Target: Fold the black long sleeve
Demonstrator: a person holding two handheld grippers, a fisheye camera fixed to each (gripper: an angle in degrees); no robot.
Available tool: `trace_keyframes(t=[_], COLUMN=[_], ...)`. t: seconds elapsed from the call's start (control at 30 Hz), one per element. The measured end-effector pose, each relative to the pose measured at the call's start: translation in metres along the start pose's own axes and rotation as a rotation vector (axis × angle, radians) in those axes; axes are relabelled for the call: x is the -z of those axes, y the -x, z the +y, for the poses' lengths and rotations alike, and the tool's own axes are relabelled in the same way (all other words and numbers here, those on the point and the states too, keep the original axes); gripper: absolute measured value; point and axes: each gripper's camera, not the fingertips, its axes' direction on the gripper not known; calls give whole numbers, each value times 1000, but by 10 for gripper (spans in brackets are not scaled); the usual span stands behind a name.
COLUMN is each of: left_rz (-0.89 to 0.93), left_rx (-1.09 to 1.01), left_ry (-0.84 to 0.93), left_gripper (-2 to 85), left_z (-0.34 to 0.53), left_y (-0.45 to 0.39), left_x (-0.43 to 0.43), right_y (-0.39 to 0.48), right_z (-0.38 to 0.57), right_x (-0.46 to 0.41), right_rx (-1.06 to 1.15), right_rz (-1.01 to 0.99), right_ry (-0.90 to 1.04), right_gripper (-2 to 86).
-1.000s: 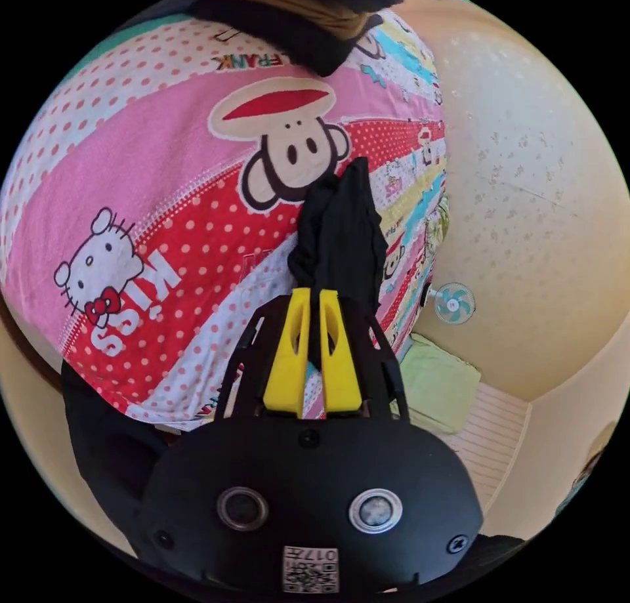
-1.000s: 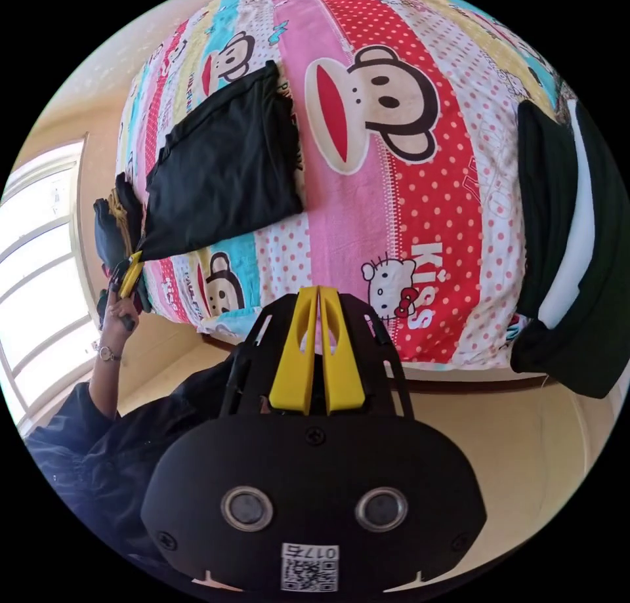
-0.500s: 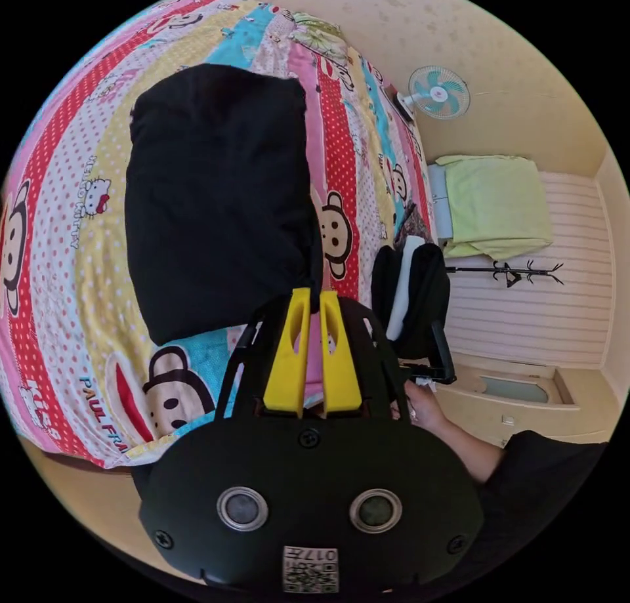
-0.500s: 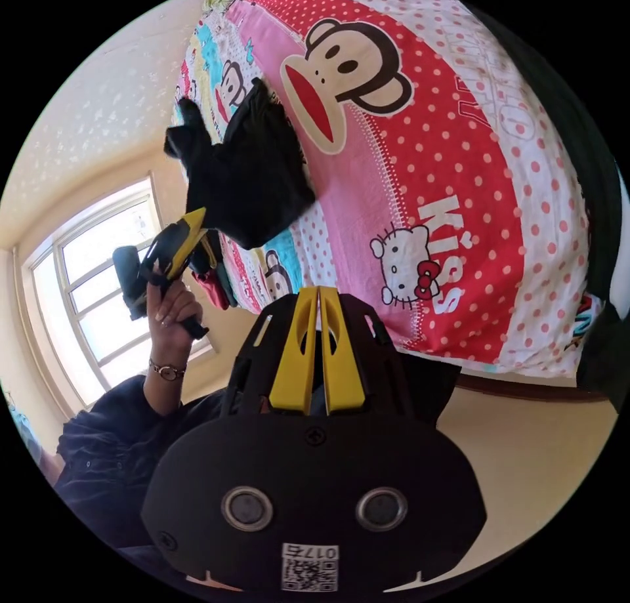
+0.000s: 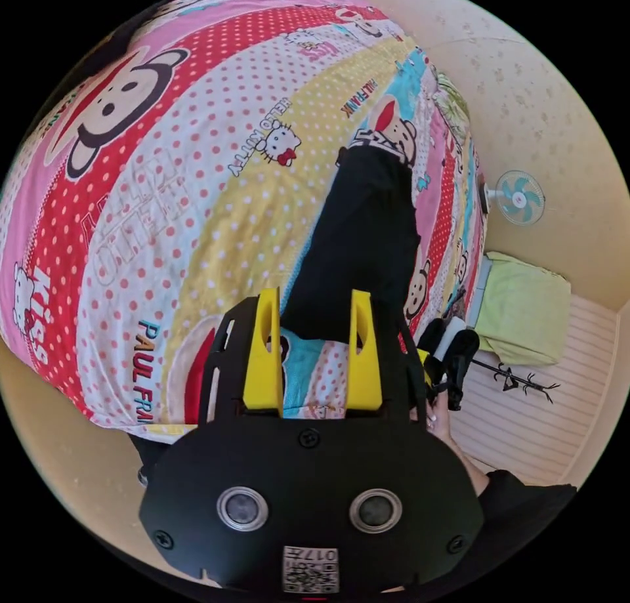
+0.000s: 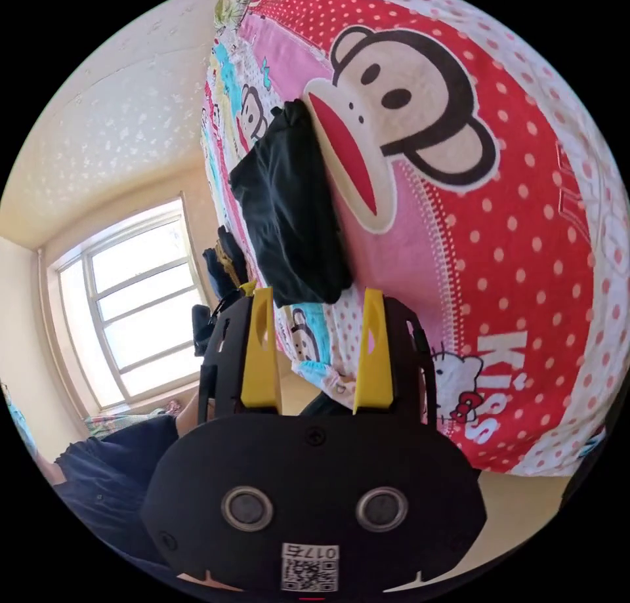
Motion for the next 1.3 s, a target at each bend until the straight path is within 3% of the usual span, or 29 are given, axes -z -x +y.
trace_keyframes(t=[0.13,0.2,0.27,0.33,0.4,0.47,0.63,0.9,1.1,1.3], left_rz=[104,39,52,141,199,239,348,477,661,783], left_rx=[-69,-44,-25,-45,-88,-135,-259,-425,-607,-780], left_ry=[241,225,225,225,242,245,151,156,208,313], left_gripper=[147,111,69,54,52,51,47,44,42,40], left_z=[-10,-8,-3,5,11,15,21,23,61,122], left_y=[12,14,16,11,1,-13,-65,-157,-268,-374], left_x=[-55,-55,-51,-40,-27,-8,76,124,130,108], right_y=[10,22,38,48,46,42,63,149,166,174], right_z=[-24,-23,-10,4,15,28,56,89,155,247], right_x=[-34,-47,-58,-61,-54,-28,49,158,277,394], right_rx=[97,133,190,258,198,136,171,428,589,750], right_rz=[105,216,332,240,153,-54,-403,-335,-414,-362], right_ry=[94,137,172,202,175,91,-72,-117,-325,-577], right_gripper=[198,182,113,56,45,38,31,28,28,30])
